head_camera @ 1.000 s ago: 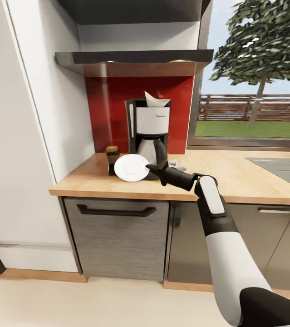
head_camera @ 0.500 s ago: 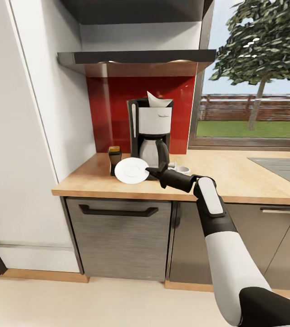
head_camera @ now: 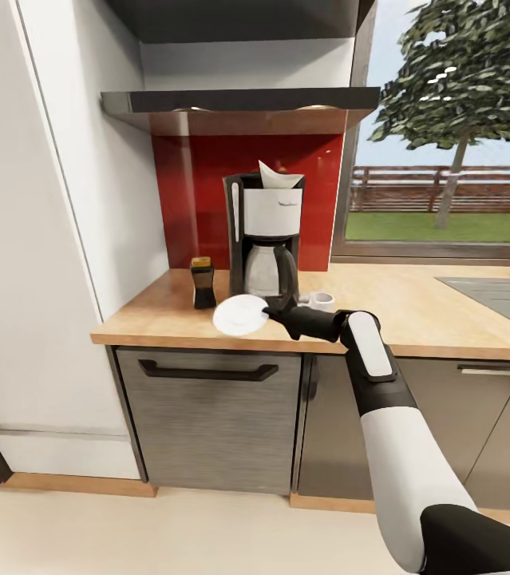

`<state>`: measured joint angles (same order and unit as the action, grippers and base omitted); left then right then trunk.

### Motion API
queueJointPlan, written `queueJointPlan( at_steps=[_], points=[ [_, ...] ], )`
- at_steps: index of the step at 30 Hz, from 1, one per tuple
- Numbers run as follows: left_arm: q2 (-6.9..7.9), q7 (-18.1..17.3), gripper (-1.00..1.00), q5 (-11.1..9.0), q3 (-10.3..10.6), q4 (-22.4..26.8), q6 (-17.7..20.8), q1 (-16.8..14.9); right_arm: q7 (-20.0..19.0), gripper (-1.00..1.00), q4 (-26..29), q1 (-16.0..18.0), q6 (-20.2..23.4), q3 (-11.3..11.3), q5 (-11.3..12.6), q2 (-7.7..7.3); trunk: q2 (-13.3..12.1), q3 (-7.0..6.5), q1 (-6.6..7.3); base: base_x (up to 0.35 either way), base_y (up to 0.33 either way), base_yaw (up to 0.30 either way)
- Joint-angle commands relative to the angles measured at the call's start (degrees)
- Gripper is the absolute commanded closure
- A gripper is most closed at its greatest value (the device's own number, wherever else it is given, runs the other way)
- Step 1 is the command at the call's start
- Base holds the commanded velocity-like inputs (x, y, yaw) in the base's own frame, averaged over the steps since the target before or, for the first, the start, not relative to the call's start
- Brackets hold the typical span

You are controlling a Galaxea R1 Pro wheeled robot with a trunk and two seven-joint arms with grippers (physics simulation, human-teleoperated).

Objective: Set up a coffee station on the kitchen countertop: keep the coffee maker on the countertop, move the bottle of coffee from the kitchen shelf to the counter next to the coffee maker, place a paper coffee filter on top of the coffee maker, put the saucer next to the coffee maker with the coffee cup on the saucer, and place the electric kettle next to the coffee maker.

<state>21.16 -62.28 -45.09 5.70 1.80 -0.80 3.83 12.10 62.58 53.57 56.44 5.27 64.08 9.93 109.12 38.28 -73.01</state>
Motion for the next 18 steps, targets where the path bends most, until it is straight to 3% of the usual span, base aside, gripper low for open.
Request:
queueJointPlan(
  at_steps=[1, 18],
  points=[
    [0.0, -0.07, -1.0, -0.44, 0.49, 0.13, -0.08, 0.04, 0.86, 1.0, -0.05, 0.05, 0.19, 0.18, 0.85, 0.07, 0.02, 0.05, 0.0, 0.0, 0.0, 0.0],
    [0.02, -0.17, -1.0, -0.44, 0.42, 0.13, -0.08, 0.04, 2.58, 1.0, -5.1, 0.63, -3.25, 0.2, 0.96, 0.07, 0.02, 0.05, 0.0, 0.014, 0.008, 0.0]
  ],
)
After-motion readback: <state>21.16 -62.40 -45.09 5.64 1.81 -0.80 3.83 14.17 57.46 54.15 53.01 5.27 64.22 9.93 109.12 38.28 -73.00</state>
